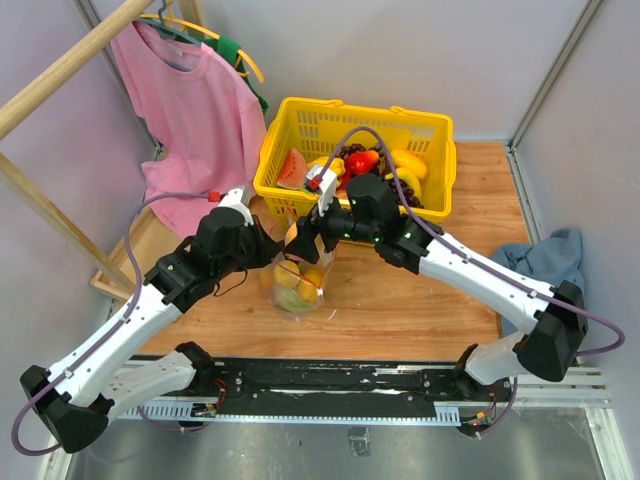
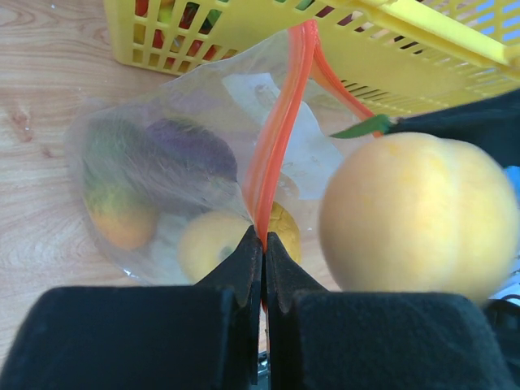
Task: Place the food in the zip-top bag and seal the zipper
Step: Place the fake fruit in the zipper food storage bag.
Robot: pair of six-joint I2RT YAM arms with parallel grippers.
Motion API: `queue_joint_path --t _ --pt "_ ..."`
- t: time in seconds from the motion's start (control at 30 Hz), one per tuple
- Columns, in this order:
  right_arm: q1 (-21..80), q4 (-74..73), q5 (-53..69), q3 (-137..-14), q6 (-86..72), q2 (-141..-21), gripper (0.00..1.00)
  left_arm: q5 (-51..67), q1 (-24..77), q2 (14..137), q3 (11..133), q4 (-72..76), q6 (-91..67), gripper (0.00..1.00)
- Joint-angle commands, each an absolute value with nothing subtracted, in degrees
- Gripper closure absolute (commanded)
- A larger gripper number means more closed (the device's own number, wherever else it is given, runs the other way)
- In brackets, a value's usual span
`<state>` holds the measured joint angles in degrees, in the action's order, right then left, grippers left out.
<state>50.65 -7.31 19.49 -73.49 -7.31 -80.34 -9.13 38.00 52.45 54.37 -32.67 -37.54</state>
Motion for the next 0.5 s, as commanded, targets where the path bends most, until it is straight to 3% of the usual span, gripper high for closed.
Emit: queue_joint_path --t 0.0,0.2,0.47 --pt "51.5 -1.2 19.11 -72.14 -5.81 -82.36 0.55 -9.22 37.62 50.6 53.56 -30.77 -37.7 1.0" --pt "51.59 -1.37 19.19 -72.81 -6.14 -84.37 0.25 -9.13 37.62 50.24 53.15 -30.89 -37.62 1.0" --pt "51.72 -2.36 17.78 -72.93 -5.81 -81.83 0.01 -9.24 37.62 49.79 52.56 -30.64 -37.92 1.0"
